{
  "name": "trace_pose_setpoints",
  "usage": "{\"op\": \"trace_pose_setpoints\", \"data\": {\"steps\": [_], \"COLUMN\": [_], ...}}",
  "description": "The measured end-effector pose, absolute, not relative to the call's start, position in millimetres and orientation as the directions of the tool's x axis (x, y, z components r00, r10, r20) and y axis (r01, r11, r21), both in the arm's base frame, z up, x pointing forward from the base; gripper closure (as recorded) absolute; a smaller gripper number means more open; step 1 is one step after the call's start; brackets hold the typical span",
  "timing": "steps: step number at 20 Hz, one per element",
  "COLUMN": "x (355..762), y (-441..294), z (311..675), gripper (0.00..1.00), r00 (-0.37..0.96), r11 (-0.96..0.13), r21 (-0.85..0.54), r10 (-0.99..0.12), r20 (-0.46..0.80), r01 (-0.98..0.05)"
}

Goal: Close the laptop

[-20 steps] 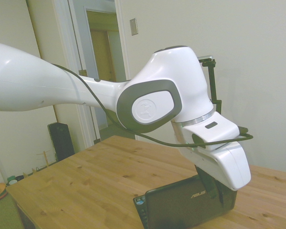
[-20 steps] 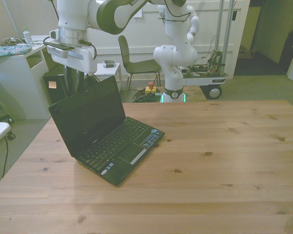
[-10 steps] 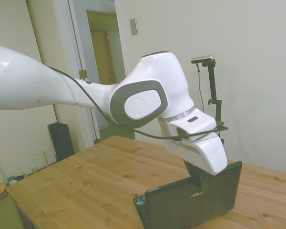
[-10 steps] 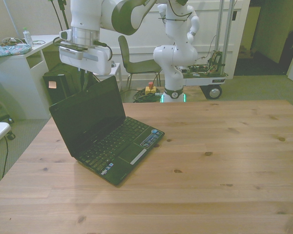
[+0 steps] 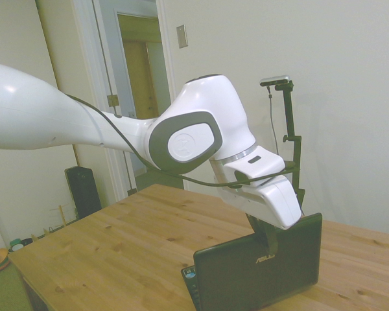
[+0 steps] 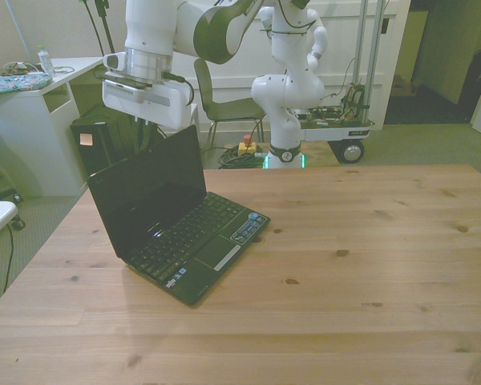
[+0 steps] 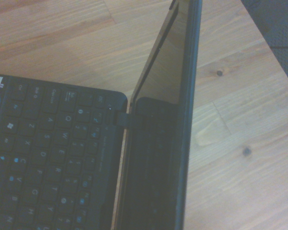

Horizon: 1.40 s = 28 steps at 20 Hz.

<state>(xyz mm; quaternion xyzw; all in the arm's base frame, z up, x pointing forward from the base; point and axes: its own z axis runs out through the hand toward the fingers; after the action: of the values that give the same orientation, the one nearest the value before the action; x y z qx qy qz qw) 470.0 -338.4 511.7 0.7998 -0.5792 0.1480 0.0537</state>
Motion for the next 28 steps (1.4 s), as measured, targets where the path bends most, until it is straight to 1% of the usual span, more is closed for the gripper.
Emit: {"op": "trace_pose_setpoints", "data": {"steps": [10, 15, 22, 24, 25, 28], "x": [532.5, 553.3, 565.1, 568.0, 569.4, 569.6], "y": [-309.3, -300.2, -267.9, -258.1, -250.5, -216.5], "z": [468.6, 442.1, 381.9, 386.3, 395.5, 446.5], "gripper": [1.00, 1.00, 1.00, 1.00, 1.00, 1.00], "r00": [0.317, 0.331, 0.366, 0.375, 0.381, 0.407], "r11": [-0.353, -0.365, -0.390, -0.404, -0.415, -0.456], "r21": [-0.069, -0.059, -0.034, -0.049, -0.062, -0.109], "r10": [-0.899, -0.893, -0.888, -0.882, -0.877, -0.861], "r20": [0.303, 0.305, 0.279, 0.287, 0.293, 0.306], "r01": [-0.933, -0.929, -0.920, -0.913, -0.908, -0.883]}}
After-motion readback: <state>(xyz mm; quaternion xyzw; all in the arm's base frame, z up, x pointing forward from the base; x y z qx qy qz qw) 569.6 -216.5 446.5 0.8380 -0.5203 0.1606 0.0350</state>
